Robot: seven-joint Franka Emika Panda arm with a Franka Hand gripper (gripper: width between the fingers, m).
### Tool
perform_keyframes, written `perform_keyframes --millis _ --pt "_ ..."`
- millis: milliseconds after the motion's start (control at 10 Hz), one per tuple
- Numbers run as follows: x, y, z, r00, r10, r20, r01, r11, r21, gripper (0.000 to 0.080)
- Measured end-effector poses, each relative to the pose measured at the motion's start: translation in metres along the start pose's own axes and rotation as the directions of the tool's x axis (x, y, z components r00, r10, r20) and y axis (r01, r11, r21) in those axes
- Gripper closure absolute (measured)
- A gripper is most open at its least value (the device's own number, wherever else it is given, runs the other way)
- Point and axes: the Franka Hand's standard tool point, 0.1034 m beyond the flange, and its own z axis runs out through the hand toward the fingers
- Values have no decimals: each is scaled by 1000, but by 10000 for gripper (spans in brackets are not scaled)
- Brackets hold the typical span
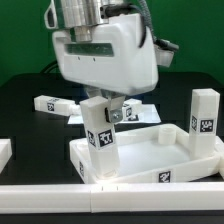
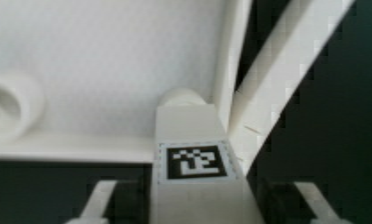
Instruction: Assemble desk
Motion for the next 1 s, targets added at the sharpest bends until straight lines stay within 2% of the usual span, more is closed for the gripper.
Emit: perform_keyframes --millis 200,300,500,600,700,800,900,1000 --pt "-11 -6 3 945 326 22 -326 945 23 509" --pt "-8 -7 3 924 381 39 -382 923 33 509" --pt "-9 -7 3 907 419 41 -421 907 32 488" --pt "-7 -6 2 943 330 37 -331 943 36 488" --pt "-3 -3 0 984 177 31 -178 983 42 265" --pt "0 -3 -4 1000 2 20 -3 999 48 265" --pt "0 -3 -6 992 -125 10 124 991 47 182" --pt "0 -3 -4 987 -158 8 157 987 45 157"
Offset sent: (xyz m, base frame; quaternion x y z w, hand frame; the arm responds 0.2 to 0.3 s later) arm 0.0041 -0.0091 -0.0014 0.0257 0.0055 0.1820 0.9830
